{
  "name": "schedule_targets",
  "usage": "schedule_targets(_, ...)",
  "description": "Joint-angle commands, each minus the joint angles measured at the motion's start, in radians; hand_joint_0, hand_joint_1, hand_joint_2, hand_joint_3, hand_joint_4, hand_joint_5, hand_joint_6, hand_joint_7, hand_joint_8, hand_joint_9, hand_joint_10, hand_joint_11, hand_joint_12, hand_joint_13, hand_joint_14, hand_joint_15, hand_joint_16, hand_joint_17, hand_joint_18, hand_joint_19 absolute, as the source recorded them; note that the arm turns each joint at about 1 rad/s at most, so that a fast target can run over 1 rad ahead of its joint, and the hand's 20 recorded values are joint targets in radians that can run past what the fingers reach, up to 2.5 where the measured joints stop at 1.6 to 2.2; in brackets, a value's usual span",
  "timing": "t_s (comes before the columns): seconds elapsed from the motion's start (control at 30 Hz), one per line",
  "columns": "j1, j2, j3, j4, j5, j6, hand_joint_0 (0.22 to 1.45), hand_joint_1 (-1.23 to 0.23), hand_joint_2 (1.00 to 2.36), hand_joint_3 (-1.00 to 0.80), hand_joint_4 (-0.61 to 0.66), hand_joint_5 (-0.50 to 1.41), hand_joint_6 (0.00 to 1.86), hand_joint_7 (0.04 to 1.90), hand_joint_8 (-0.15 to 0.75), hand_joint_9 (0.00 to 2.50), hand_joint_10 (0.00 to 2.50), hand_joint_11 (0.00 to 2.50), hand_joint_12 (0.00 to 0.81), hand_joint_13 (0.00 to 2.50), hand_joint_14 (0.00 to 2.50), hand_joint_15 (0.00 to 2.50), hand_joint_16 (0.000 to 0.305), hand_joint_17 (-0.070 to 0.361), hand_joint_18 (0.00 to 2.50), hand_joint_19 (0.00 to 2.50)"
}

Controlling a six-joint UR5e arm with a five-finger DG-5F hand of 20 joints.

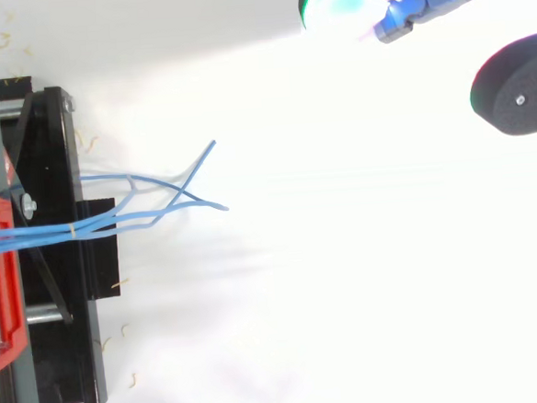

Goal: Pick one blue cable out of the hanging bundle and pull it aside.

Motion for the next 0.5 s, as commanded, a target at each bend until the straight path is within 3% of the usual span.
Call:
schedule_targets(0.0,-0.002,-0.008,0.000,0.020,0.020,0.003,0.49,-0.58,1.00,-0.50,0.29,-0.23,0.50,0.69,0.268,0.40,0.00,0.00,0.383,0.14,0.00,0.00,0.060,0.136,0.05,0.14)
schedule_targets(0.13,0.000,-0.008,0.000,0.024,0.032,0.000,0.49,-0.57,1.00,-0.50,0.28,-0.23,0.50,0.69,0.267,0.39,0.00,0.00,0.384,0.14,0.00,0.00,0.061,0.137,0.04,0.16)
schedule_targets(0.27,0.001,-0.024,0.000,0.058,0.081,0.003,0.49,-0.57,1.00,-0.50,0.28,-0.23,0.50,0.69,0.266,0.38,0.00,0.00,0.385,0.14,0.00,0.00,0.061,0.137,0.04,0.15)
schedule_targets(0.47,-0.003,-0.050,0.000,0.066,0.083,0.027,0.49,-0.57,1.00,-0.50,0.28,-0.23,0.50,0.69,0.267,0.38,0.00,0.00,0.385,0.14,0.00,0.00,0.061,0.137,0.04,0.16)
